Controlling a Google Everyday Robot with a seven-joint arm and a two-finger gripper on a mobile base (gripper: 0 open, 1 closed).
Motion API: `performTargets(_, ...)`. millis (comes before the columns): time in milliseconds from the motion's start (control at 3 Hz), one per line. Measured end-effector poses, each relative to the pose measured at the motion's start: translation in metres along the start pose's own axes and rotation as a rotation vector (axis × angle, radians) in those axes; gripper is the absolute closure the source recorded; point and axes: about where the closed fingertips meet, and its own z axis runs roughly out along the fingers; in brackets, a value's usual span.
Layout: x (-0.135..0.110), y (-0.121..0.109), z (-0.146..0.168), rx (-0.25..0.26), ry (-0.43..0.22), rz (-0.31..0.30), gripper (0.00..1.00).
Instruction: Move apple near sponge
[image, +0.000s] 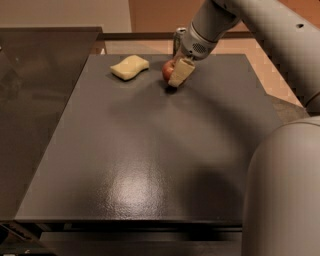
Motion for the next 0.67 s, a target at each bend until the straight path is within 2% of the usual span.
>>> performTargets(667,-0.025,-0.008,0.021,-0.004,-0.012,-0.055,1.0)
